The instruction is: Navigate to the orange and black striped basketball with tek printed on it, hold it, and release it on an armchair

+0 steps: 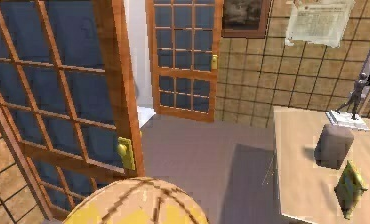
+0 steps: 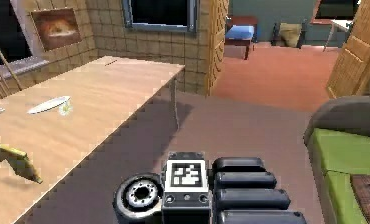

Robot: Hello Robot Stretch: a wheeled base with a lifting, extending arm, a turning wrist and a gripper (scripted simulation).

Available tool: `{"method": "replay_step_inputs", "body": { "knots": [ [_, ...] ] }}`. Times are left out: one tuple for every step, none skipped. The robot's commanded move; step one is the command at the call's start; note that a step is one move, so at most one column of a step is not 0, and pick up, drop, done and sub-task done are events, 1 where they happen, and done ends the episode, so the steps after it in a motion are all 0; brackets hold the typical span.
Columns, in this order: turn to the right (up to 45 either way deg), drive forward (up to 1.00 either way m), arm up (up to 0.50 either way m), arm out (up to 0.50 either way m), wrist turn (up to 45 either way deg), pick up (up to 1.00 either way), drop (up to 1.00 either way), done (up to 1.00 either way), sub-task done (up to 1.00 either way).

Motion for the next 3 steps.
{"method": "replay_step_inputs", "body": {
  "knots": [
    [0.0,0.95,0.0,0.0,0.0,0.0,0.0,0.0,0.0],
    [-45.0,0.0,0.0,0.0,0.0,0.0,0.0,0.0,0.0],
    [-12.0,0.0,0.0,0.0,0.0,0.0,0.0,0.0,0.0]
  ]
}}
